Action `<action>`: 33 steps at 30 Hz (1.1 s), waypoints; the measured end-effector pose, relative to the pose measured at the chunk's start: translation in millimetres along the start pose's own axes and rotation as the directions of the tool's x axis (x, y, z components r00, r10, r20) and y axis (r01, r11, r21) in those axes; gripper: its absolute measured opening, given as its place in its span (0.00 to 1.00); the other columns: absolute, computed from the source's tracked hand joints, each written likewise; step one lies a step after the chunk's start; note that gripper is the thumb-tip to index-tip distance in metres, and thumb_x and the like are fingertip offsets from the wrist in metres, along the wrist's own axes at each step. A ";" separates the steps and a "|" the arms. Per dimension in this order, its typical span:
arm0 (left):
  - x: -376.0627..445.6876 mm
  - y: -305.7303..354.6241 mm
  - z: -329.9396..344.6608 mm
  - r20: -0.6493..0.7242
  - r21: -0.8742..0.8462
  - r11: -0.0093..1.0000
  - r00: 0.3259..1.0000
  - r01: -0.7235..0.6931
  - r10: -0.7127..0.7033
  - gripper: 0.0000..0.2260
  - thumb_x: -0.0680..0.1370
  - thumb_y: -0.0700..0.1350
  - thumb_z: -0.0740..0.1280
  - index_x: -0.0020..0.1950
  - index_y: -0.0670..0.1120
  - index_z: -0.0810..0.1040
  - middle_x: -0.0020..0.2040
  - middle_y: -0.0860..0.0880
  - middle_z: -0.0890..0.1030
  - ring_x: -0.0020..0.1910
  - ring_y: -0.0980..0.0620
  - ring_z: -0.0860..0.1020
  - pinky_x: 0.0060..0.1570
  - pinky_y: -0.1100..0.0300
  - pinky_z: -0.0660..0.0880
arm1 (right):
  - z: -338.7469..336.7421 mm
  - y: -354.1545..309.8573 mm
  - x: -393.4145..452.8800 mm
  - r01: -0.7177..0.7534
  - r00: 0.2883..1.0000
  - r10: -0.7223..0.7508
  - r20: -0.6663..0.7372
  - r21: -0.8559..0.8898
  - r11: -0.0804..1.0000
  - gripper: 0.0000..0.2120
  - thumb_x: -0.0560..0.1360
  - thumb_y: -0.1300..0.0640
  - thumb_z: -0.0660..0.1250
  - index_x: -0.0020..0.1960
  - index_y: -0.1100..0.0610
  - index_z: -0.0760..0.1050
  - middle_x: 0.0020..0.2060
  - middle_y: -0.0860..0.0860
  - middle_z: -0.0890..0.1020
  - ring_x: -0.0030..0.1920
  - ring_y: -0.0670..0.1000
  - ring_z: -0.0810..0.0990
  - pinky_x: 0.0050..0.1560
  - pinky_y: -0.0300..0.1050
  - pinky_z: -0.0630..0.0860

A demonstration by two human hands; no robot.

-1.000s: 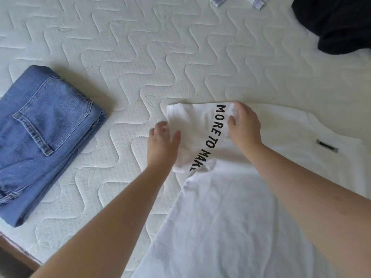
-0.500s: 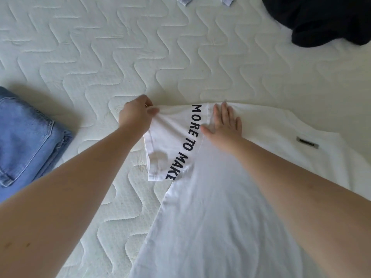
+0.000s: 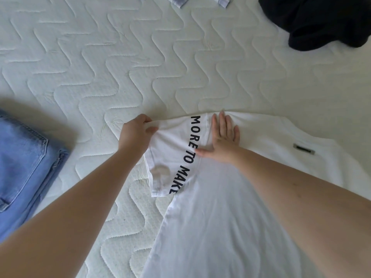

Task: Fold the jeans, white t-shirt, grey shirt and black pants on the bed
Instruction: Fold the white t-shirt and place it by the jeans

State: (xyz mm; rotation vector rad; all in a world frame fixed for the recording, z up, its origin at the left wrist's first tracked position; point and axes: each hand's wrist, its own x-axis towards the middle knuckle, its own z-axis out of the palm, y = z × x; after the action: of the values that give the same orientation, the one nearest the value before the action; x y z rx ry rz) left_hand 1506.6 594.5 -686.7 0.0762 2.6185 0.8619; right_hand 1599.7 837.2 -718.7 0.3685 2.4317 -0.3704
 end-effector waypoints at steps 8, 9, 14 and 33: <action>-32.7 15.9 20.7 -0.177 0.320 0.932 0.956 -0.168 0.233 0.19 0.76 0.42 0.68 0.67 0.47 0.74 0.65 0.44 0.73 0.66 0.41 0.68 0.65 0.46 0.63 | 5.2 3.8 4.0 0.021 0.999 -0.021 -0.037 0.015 1.000 0.62 0.63 0.20 0.57 0.75 0.50 0.23 0.72 0.50 0.21 0.72 0.52 0.22 0.70 0.56 0.28; -41.4 20.1 23.5 -0.159 0.310 0.930 0.954 -0.197 0.254 0.19 0.77 0.42 0.67 0.68 0.46 0.73 0.66 0.45 0.73 0.67 0.42 0.68 0.67 0.47 0.63 | 5.6 3.8 4.2 0.016 0.999 -0.015 -0.047 0.020 1.000 0.58 0.65 0.21 0.55 0.75 0.50 0.23 0.72 0.50 0.22 0.73 0.51 0.22 0.70 0.56 0.28; -99.2 45.6 39.5 0.004 0.310 0.888 0.934 -0.341 0.357 0.19 0.79 0.42 0.64 0.70 0.44 0.72 0.66 0.46 0.75 0.69 0.45 0.69 0.69 0.50 0.65 | -11.9 4.5 -5.2 0.046 0.996 -0.032 -0.080 0.182 0.982 0.33 0.82 0.40 0.47 0.78 0.48 0.32 0.77 0.48 0.30 0.76 0.49 0.29 0.74 0.54 0.33; -270.0 208.8 262.3 0.489 0.293 0.586 0.645 -0.756 0.588 0.26 0.82 0.51 0.58 0.80 0.52 0.55 0.79 0.47 0.57 0.78 0.48 0.55 0.74 0.54 0.55 | 76.7 317.1 -278.6 -0.302 0.834 0.389 -0.391 0.266 0.915 0.27 0.83 0.49 0.53 0.80 0.53 0.53 0.80 0.51 0.53 0.79 0.54 0.48 0.76 0.53 0.48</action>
State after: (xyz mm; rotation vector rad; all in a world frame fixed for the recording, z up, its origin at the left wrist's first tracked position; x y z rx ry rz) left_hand 1840.3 865.8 -667.5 1.3437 2.3603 0.3061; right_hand 1963.5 1055.2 -653.9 1.0702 2.6869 -0.3956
